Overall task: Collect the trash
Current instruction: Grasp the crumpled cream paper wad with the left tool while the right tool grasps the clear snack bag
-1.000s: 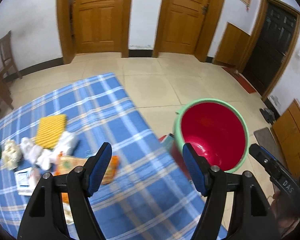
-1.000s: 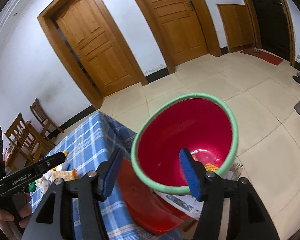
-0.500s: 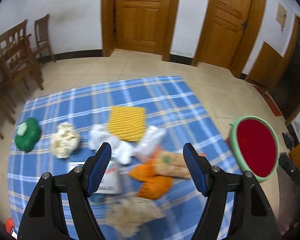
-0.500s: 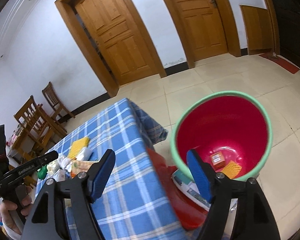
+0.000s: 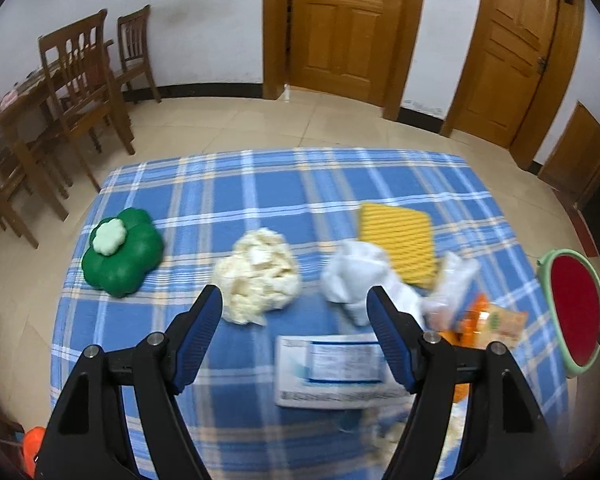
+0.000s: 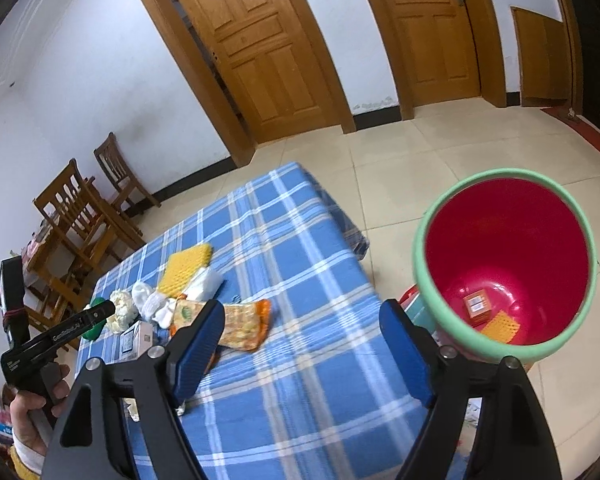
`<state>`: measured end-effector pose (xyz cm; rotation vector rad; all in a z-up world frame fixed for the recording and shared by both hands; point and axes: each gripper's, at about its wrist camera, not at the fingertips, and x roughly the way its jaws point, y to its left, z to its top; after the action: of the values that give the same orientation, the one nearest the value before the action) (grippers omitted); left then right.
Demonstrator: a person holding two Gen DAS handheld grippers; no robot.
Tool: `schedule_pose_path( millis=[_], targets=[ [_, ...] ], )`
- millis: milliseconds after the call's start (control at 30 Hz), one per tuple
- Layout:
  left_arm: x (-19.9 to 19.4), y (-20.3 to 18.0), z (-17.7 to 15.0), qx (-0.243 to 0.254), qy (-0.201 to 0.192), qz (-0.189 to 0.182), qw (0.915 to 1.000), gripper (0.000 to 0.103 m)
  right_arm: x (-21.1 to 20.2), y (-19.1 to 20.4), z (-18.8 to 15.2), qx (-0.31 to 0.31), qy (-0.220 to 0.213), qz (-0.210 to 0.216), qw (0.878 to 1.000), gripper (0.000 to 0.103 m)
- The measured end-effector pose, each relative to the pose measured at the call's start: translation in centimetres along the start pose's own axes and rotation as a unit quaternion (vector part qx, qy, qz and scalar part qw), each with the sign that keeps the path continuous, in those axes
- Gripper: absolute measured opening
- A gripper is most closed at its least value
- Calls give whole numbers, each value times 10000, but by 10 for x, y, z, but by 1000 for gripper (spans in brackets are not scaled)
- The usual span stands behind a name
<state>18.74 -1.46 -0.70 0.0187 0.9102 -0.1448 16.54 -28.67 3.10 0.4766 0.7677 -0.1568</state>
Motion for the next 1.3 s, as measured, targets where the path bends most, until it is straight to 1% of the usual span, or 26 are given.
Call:
schedule_pose_path(
  millis=[133, 200, 267, 367, 400, 433, 467, 667, 933, 1000, 1100, 1167, 1267, 1300],
  targets=[
    [15, 17, 3, -87, 95, 100, 9999, 74, 13, 14, -3, -45, 141, 25, 9999, 88],
    [24, 24, 5, -121, 126, 144, 9997, 74, 21, 22, -6, -99, 231, 53, 9997, 89],
    [31, 29, 5, -153, 177, 162, 9996, 74, 30, 31, -8, -165, 322, 44, 9993, 91],
    [44, 35, 7, -243, 260, 92, 9993, 74, 39, 40, -10, -233, 401, 56, 9989, 97],
    [47, 36, 7, -267, 274, 54, 9993, 74, 42, 43, -10, -249, 423, 66, 9988, 100],
    [50, 38, 7, -308, 286, -14, 9991, 76, 45, 45, -10, -260, 437, 74, 9987, 101],
    [52, 38, 7, -340, 292, -47, 9990, 78, 48, 47, -11, -277, 451, 80, 9986, 101],
    [63, 40, 7, -480, 299, -192, 9982, 78, 69, 59, -12, -337, 524, -43, 9981, 103],
    [71, 46, 1, -576, 303, -345, 9973, 78, 98, 77, -18, -371, 792, -48, 9962, 103],
    [71, 47, 0, -607, 275, -376, 9971, 75, 103, 81, -19, -370, 824, -26, 9959, 103],
    [70, 48, 0, -613, 232, -442, 9969, 67, 109, 84, -20, -383, 850, -88, 9956, 103],
    [69, 47, -1, -615, 214, -507, 9966, 60, 111, 85, -20, -374, 843, -106, 9957, 103],
    [67, 45, -1, -588, 194, -575, 9964, 51, 113, 87, -20, -426, 833, -157, 9955, 103],
    [66, 44, -1, -569, 183, -570, 9966, 51, 113, 87, -21, -438, 817, -172, 9955, 103]
  ],
)
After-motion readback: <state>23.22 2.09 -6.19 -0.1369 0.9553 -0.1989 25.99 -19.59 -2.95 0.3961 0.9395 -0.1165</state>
